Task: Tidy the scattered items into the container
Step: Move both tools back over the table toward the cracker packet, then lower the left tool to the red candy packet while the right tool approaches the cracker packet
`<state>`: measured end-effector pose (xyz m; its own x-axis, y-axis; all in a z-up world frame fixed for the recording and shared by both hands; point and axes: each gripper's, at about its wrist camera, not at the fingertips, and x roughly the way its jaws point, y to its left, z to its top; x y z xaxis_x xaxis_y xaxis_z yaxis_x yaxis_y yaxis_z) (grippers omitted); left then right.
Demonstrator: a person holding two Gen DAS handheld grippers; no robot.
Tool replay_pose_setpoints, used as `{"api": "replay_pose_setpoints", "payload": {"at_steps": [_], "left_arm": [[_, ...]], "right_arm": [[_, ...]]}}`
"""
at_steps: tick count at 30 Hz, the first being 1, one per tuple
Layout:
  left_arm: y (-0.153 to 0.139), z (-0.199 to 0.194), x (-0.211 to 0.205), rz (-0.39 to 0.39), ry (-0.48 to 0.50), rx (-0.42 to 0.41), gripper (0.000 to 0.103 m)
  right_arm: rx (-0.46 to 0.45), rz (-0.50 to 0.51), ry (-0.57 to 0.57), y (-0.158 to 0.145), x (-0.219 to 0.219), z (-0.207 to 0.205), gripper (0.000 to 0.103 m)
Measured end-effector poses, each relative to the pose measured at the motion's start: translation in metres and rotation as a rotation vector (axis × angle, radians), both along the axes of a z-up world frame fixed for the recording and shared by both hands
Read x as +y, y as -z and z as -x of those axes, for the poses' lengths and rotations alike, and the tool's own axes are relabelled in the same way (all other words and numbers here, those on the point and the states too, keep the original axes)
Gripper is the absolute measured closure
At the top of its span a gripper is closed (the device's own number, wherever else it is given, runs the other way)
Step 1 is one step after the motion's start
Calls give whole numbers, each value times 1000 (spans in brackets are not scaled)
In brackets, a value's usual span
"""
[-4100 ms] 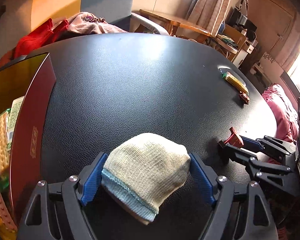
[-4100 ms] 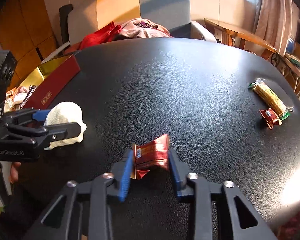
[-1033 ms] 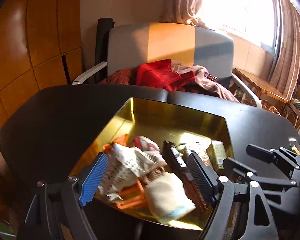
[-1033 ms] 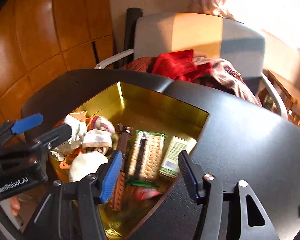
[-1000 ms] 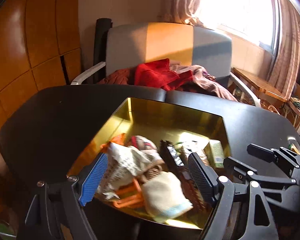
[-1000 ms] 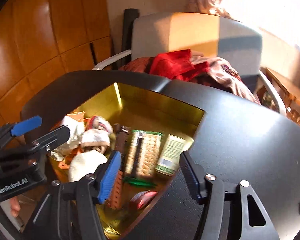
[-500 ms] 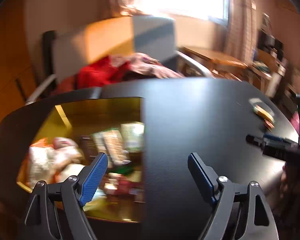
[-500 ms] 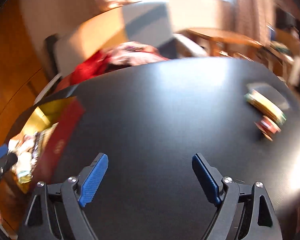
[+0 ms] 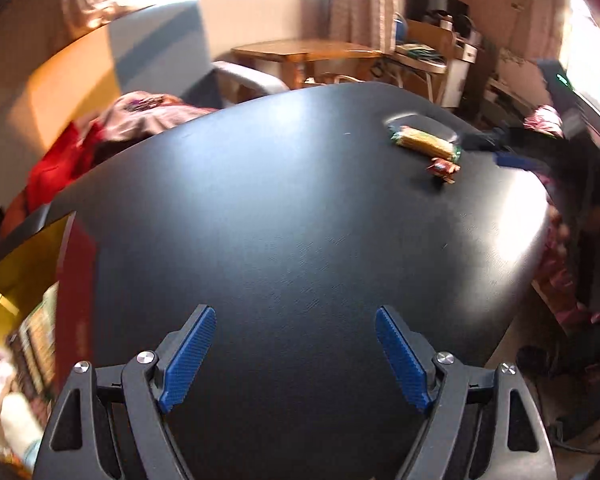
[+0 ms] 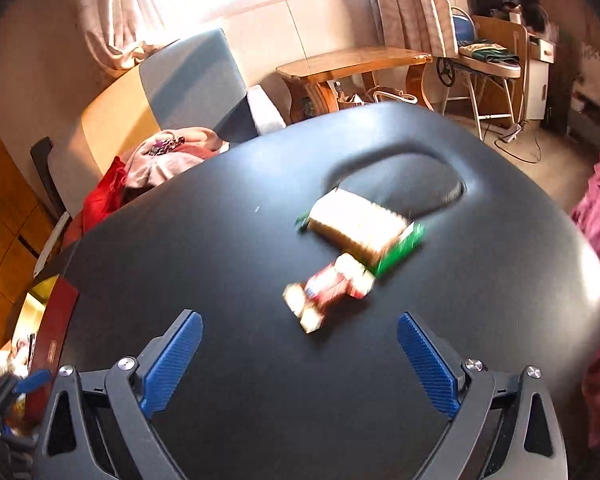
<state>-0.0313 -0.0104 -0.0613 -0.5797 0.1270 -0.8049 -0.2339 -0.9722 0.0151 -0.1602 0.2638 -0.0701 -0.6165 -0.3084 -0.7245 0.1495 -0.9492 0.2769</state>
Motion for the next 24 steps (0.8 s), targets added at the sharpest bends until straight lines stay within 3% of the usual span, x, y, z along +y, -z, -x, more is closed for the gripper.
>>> {"api": "replay_pose_setpoints", "payload": {"at_steps": [8, 14, 18, 24], "left_arm": [[0, 56, 57, -52, 150, 1, 20], [16, 69, 57, -68, 120, -65, 20], [23, 66, 39, -60, 74, -80, 20], [20, 54, 10, -65, -4, -65, 20]], "right_arm": [[-90, 152, -89, 7, 18, 94, 2], [-146, 75, -109, 30, 10, 137, 2], [-179, 68, -137, 46, -1, 137, 1], [-163, 102, -225, 53, -42, 93, 1]]}}
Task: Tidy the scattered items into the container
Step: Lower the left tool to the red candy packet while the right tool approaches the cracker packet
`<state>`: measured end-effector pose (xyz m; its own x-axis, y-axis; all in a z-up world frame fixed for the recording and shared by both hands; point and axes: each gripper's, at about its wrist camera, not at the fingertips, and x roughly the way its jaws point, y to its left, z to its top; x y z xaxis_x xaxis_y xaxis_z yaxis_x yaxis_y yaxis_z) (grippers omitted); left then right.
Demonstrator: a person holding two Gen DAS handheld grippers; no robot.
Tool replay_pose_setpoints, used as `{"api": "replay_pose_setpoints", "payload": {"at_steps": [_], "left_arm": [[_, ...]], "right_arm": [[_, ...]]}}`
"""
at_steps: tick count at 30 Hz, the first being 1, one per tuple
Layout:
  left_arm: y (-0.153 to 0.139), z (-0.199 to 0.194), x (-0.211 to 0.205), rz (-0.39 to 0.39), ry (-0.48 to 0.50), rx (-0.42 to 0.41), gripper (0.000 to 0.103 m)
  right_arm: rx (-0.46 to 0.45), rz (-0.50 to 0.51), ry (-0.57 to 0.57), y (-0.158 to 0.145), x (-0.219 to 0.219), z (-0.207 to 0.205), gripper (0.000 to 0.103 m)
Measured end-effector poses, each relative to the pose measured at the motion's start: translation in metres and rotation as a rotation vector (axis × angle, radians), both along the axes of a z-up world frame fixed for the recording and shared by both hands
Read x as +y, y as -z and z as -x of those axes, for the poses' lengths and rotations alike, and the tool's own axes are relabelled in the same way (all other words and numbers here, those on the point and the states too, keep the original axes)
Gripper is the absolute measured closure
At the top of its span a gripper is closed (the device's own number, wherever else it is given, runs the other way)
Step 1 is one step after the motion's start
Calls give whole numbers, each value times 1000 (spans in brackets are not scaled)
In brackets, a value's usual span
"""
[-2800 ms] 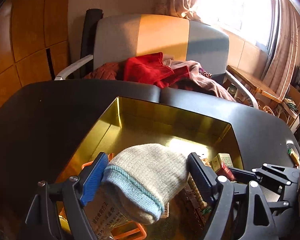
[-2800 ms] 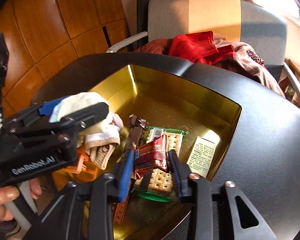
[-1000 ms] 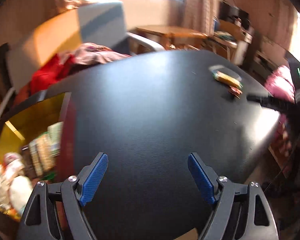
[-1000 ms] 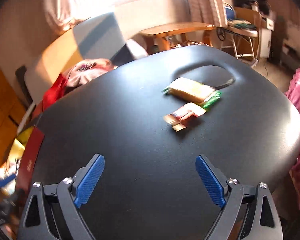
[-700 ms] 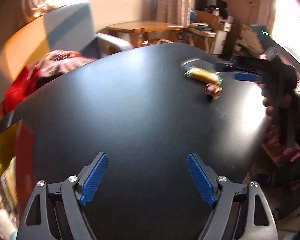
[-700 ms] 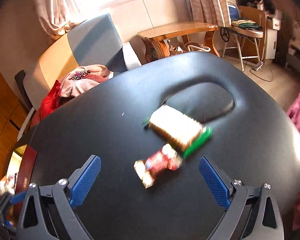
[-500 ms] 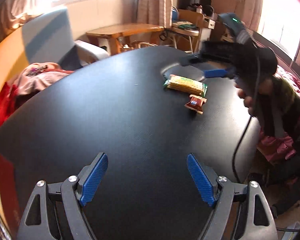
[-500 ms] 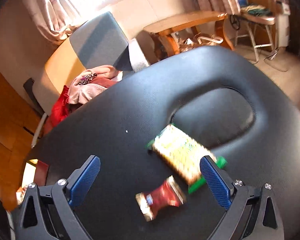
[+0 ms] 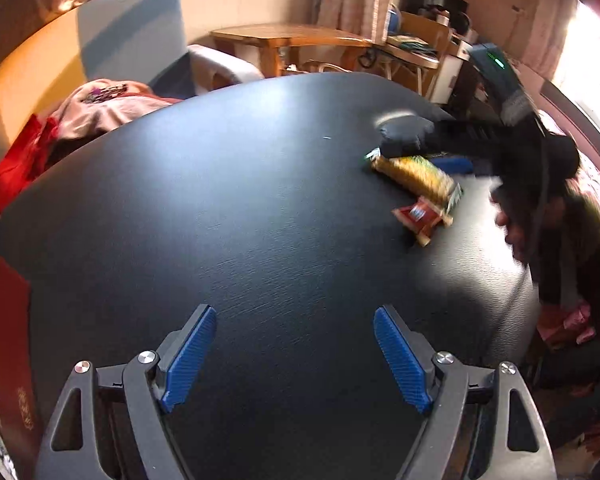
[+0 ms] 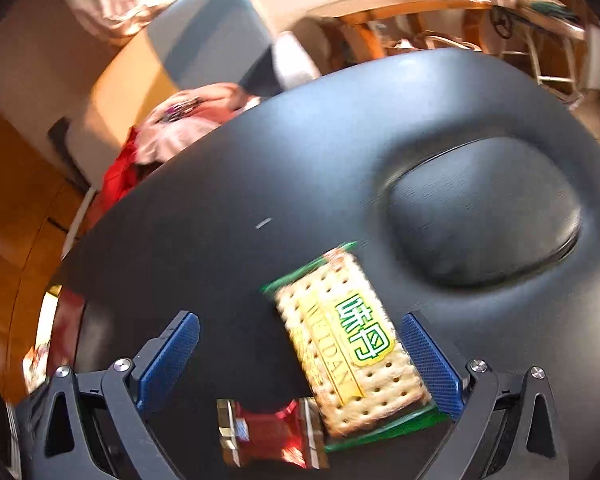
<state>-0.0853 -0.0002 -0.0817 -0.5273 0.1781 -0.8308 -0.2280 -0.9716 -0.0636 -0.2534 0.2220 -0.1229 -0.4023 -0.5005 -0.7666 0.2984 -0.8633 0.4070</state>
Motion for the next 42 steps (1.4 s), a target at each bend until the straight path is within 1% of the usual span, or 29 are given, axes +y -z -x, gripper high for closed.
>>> {"api": "replay_pose_setpoints", "payload": {"at_steps": [2, 6, 8, 10, 14, 17, 19, 21, 23, 25, 28, 29, 32, 34, 38, 40, 42], "left_arm": [[-1, -8, -12, -3, -27, 2, 20], [5, -23, -29, 5, -61, 6, 20], [6, -33, -39, 10, -72, 10, 20], [6, -41, -50, -1, -95, 5, 20], [3, -42, -68, -33, -146, -18, 20], [-4, -27, -72, -80, -157, -32, 21], [-8, -14, -67, -89, -158, -25, 21], [-7, -1, -60, -102, -149, -52, 21], [-7, 11, -52, -115, -142, -60, 21], [-4, 26, -44, -104, -134, -75, 21], [2, 43, -36, -92, -138, -108, 21], [4, 47, -34, -72, -145, -118, 23], [11, 58, -27, -17, -137, -130, 24], [12, 62, -20, -13, -118, -121, 24], [20, 67, -7, 28, -90, -117, 25], [29, 64, -2, 71, -77, -124, 28], [35, 58, -5, 78, -79, -128, 29]], "right_arm": [[17, -14, -47, 0, -23, -15, 0], [-28, 114, -150, -2, -62, -41, 1], [-39, 145, -162, -2, -75, -54, 1], [-37, 154, -152, -3, -82, -68, 1], [-2, 111, -74, -9, -77, -96, 1], [62, 24, -20, -19, -72, -117, 1], [111, -45, 6, -25, -70, -128, 1], [153, -108, 20, -30, -66, -139, 1], [160, -122, 23, -31, -63, -146, 1], [164, -137, 37, -30, -59, -149, 1], [152, -120, 64, -27, -50, -148, 1], [145, -111, 74, -26, -47, -148, 0], [126, -88, 93, -20, -45, -145, 0], [114, -78, 101, -16, -44, -144, 0], [96, -85, 107, -7, -43, -144, 0], [98, -86, 105, -6, -43, -145, 0], [101, -90, 101, -4, -43, -146, 0]]}}
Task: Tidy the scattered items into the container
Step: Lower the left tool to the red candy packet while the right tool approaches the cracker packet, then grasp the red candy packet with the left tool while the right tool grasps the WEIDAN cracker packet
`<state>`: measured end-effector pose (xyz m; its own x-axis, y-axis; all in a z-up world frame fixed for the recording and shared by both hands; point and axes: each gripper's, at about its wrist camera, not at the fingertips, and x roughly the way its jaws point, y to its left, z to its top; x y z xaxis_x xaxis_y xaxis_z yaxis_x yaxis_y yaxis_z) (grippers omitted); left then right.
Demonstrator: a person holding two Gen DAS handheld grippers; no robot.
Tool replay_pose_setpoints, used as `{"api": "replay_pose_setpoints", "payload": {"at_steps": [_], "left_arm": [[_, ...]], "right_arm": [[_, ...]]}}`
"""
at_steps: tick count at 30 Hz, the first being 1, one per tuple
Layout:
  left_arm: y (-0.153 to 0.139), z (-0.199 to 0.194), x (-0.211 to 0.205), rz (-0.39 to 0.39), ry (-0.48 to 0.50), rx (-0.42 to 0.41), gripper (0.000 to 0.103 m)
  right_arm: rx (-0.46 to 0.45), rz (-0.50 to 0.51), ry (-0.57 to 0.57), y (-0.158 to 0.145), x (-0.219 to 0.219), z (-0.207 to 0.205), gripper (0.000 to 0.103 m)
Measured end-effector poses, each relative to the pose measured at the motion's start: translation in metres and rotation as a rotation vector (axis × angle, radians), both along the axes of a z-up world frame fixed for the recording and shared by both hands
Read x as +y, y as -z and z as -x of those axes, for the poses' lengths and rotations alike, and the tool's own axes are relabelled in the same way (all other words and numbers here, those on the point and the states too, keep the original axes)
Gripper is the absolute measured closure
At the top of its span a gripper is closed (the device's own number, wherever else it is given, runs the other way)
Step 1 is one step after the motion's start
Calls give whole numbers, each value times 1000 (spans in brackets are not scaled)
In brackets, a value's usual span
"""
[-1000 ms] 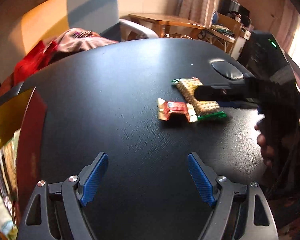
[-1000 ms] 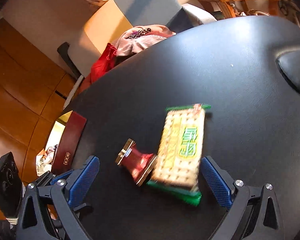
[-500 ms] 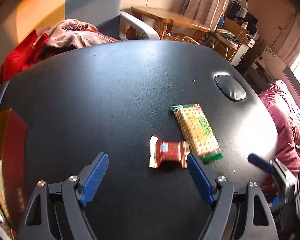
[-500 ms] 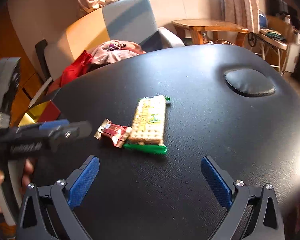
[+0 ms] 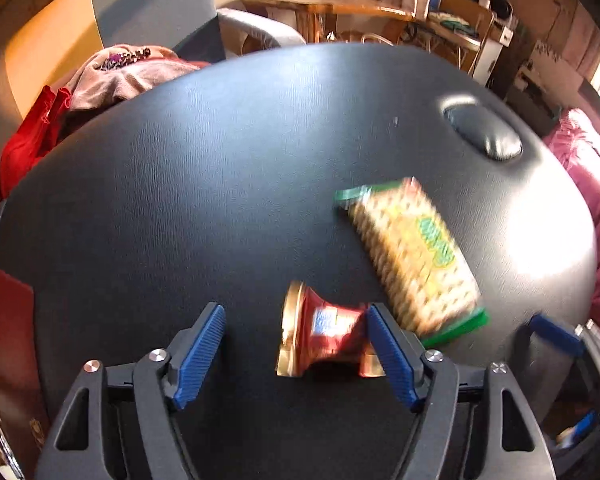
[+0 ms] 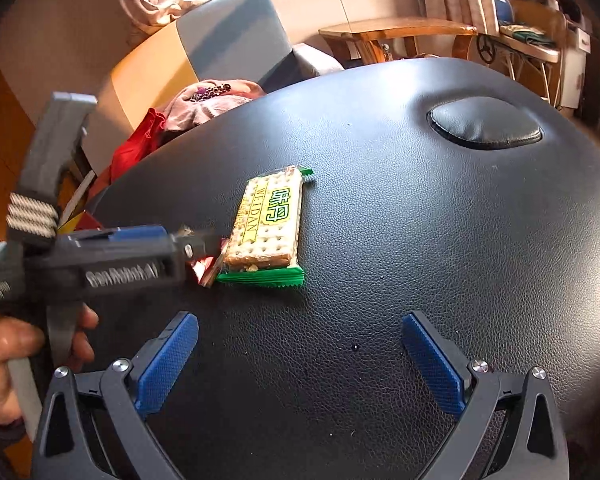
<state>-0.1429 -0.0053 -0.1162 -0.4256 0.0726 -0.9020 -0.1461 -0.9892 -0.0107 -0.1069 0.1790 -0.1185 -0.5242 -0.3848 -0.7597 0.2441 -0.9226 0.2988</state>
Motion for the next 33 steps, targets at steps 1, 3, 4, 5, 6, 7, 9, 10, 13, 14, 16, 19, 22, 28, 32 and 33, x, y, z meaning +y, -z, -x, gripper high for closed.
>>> {"api": "replay_pose_setpoints", "payload": {"at_steps": [1, 3, 4, 5, 6, 7, 9, 10, 13, 14, 16, 19, 22, 28, 32, 33], "left_arm": [[0, -5, -5, -7, -10, 14, 29], [-1, -15, -15, -13, -35, 26, 29], [-1, -19, -21, -17, -48, 28, 29], [-2, -24, -26, -20, -60, 28, 29], [-3, -29, -31, -25, -71, 27, 29], [-3, -34, -37, -29, -82, 27, 30], [-4, -44, -47, -44, -100, 28, 30], [-5, -50, -53, -54, -109, 29, 30], [-8, -66, -68, -100, -136, 33, 30], [-9, -71, -74, -122, -146, 37, 30], [-12, -79, -84, -159, -169, 51, 31], [-21, -81, -88, -186, -163, 74, 30], [-26, -71, -87, -210, -151, 86, 30], [-28, -46, -66, -196, -143, 61, 30], [-23, -36, -57, -111, -183, 50, 31], [-22, -35, -57, -93, -192, 51, 31]], "right_arm": [[1, -5, -3, 0, 0, 0, 0], [3, -16, -8, 2, -1, -1, 0], [5, -22, -9, 2, -2, -2, 0], [7, -26, -9, 2, -3, -2, 0], [9, -30, -8, 3, -3, -3, 0], [10, -34, -8, 3, -3, -3, 0], [15, -33, 0, 4, -3, -4, 0], [18, -32, 4, 4, -3, -5, 0], [26, -50, 10, 4, -5, -7, 0], [29, -66, 11, 5, -7, -8, 0], [37, -104, 12, 5, -12, -9, 0], [52, -150, 19, 6, -18, -13, 0], [68, -151, 45, 3, -17, -16, 8], [111, -184, 40, -11, -22, -5, 16], [122, -193, 23, -17, -30, 13, 17], [126, -198, 19, -18, -33, 19, 17]]}}
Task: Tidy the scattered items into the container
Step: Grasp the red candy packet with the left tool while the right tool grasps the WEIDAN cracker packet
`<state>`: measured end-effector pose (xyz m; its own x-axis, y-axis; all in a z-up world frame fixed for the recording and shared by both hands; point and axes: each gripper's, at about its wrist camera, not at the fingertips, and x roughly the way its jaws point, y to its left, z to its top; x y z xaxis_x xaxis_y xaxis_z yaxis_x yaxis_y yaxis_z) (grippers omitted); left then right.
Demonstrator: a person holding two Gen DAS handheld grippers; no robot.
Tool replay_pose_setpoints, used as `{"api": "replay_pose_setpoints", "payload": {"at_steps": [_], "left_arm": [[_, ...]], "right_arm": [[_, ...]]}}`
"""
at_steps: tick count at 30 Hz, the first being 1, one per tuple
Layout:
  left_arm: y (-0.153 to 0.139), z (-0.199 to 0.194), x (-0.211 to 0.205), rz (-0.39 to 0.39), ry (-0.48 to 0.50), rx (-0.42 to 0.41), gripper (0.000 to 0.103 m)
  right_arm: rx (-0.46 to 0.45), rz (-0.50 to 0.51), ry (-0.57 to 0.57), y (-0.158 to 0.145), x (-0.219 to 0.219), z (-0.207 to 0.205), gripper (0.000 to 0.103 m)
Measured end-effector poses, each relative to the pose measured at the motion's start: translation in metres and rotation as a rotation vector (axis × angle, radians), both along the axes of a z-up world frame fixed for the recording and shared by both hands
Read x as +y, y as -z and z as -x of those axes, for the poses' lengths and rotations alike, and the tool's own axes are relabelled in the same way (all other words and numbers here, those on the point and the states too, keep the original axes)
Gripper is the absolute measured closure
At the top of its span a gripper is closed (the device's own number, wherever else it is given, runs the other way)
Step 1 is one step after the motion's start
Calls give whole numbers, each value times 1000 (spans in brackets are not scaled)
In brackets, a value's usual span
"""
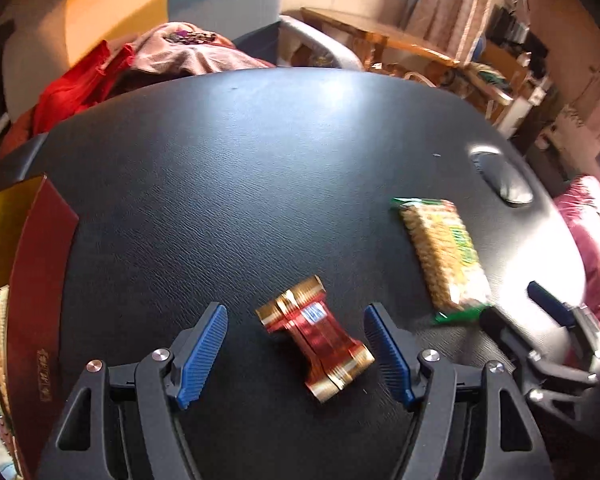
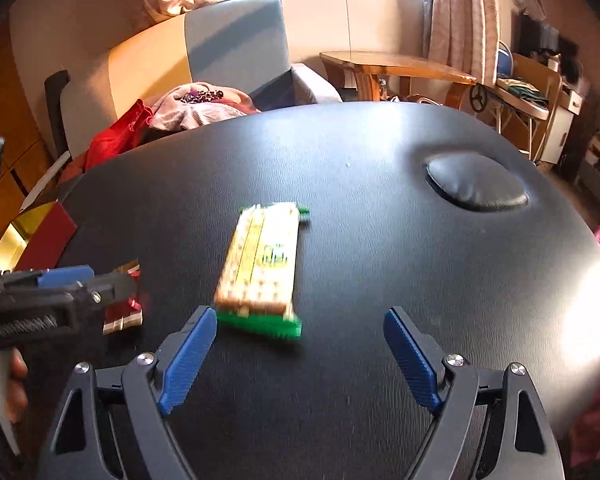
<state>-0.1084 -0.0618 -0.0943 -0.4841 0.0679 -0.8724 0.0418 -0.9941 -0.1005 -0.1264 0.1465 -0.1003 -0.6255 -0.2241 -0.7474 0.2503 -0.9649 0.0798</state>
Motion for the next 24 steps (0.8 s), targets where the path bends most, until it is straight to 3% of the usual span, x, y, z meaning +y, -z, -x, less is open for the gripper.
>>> {"api": "replay_pose_setpoints", "payload": {"at_steps": [3, 10, 14, 16, 17, 20, 24], "left_arm": [[4, 6, 2, 47, -21, -12, 31], [15, 6, -1, 50, -33, -21, 33], [14, 0, -5, 70, -29, -1, 48], [13, -5, -13, 57, -37, 11, 61], [12, -7, -17, 47, -39, 16, 68], [12, -13, -26, 16, -31, 24, 75], [12, -28, -32, -22, -6, 35, 76]], "right_arm": [[-11, 8, -20, -1, -8, 19, 17], [-58, -28, -53, 13, -30, 54, 21], [-73, -69, -68, 24, -39, 58, 36], [-56, -101, -78, 24, -41, 54, 53], [-55, -105, -81, 23, -41, 52, 54], [-56, -101, -87, 23, -38, 43, 54], [-59, -76, -82, 22, -31, 22, 54]]}}
